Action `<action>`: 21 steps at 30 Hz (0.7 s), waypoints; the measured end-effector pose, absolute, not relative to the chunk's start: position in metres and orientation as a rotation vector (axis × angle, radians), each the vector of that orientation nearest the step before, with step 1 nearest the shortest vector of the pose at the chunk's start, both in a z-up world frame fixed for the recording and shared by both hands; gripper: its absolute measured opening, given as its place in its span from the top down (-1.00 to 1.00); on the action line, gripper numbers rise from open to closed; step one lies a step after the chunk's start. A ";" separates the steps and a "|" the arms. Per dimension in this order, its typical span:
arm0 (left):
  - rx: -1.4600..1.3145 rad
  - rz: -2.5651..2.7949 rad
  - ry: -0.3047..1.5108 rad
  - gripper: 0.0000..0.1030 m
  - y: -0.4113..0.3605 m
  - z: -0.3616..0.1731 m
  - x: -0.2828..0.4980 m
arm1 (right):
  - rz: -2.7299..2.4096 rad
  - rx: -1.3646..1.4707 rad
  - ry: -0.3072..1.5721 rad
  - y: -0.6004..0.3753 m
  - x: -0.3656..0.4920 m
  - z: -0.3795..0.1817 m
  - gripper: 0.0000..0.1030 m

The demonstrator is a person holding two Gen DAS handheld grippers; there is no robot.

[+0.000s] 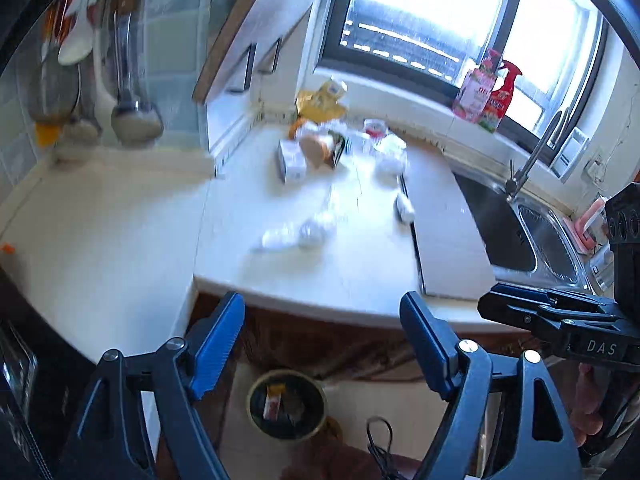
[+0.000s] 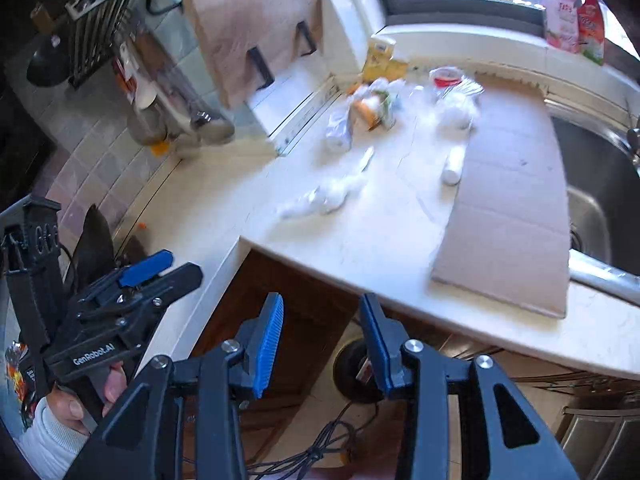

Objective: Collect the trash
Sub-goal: 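Raise both tools back over the counter toward the plastic bag and bottle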

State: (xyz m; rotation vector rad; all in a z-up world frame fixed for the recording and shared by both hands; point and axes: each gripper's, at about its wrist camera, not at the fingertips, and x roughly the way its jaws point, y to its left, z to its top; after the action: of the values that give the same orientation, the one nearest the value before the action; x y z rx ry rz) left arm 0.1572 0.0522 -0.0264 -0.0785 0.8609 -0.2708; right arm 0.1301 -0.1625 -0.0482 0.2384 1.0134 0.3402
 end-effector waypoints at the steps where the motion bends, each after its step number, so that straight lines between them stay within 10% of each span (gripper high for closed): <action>1: -0.074 -0.269 0.848 -0.61 0.049 -0.025 0.163 | 0.332 0.238 1.014 -0.165 0.136 -0.047 0.22; 21: -0.046 -0.258 1.046 -0.61 0.025 -0.119 0.317 | 0.130 0.348 1.083 -0.239 0.289 -0.089 0.31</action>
State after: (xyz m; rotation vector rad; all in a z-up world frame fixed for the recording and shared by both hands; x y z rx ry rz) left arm 0.3169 0.0254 -0.1189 -0.0460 1.0456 -0.2585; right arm 0.2887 -0.2386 -0.0894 0.3481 1.0835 0.1302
